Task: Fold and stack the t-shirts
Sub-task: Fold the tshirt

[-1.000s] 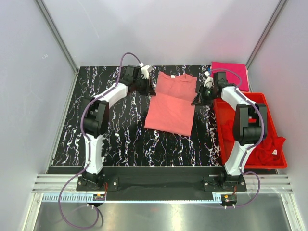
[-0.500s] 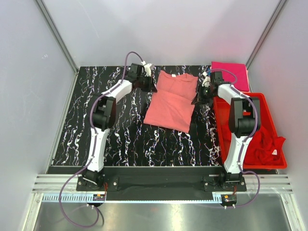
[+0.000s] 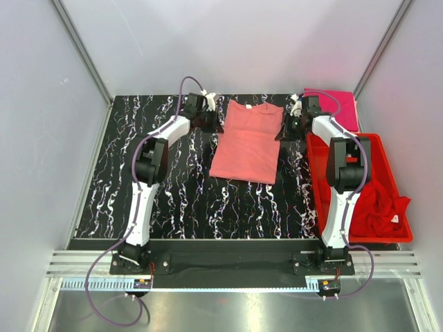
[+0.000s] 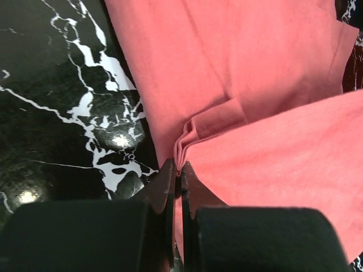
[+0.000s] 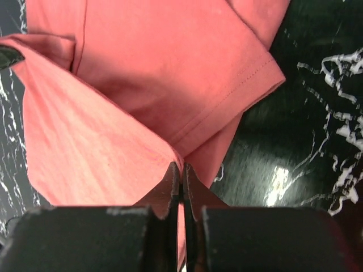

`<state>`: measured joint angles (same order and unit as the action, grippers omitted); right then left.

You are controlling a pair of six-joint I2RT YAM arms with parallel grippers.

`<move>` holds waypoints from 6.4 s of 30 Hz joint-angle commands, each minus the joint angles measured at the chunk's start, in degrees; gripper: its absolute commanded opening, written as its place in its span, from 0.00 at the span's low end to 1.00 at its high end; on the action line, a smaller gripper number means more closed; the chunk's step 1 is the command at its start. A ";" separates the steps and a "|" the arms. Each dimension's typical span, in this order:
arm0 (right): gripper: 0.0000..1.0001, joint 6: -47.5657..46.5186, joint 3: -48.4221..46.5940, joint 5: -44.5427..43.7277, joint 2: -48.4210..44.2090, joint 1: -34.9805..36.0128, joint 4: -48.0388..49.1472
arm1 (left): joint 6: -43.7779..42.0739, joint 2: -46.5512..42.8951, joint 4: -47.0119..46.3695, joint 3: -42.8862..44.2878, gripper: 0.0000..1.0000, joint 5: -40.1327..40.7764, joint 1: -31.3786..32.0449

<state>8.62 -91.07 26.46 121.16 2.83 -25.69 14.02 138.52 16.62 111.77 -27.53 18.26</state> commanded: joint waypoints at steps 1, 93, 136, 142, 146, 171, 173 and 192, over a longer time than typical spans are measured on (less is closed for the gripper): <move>0.05 0.16 -3.41 -1.23 2.93 -0.19 0.21 | 0.13 -2.02 -2.82 1.35 0.07 2.13 -1.03; 0.00 20.46 49.66 -4.66 -39.33 15.88 3.19 | 23.15 -51.85 -1.68 -72.30 0.00 11.97 10.91; 0.42 25.30 49.41 -14.51 -48.12 16.59 -6.47 | 16.48 -39.26 4.27 -37.94 0.54 7.13 3.45; 0.55 27.24 49.40 -9.58 -48.83 16.68 -6.92 | 16.65 -53.16 8.96 -52.85 0.61 14.79 6.96; 0.57 27.32 49.85 -9.93 -47.60 16.59 -5.69 | 18.93 -61.16 7.46 -64.64 0.63 17.15 10.47; 0.53 31.28 60.22 -9.93 -40.83 16.59 8.90 | 31.59 -64.43 -8.27 -85.93 0.62 17.33 14.26; 0.48 31.54 60.39 -10.02 -41.01 16.59 9.08 | 31.77 -63.81 -8.62 -86.01 0.58 17.25 14.26; 0.00 35.14 56.36 -11.60 -59.55 23.96 -5.32 | 36.86 -81.89 5.77 -80.75 0.00 18.04 17.16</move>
<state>41.17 -31.55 16.75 63.51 23.57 -25.87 48.75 60.84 16.71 27.92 -11.29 34.48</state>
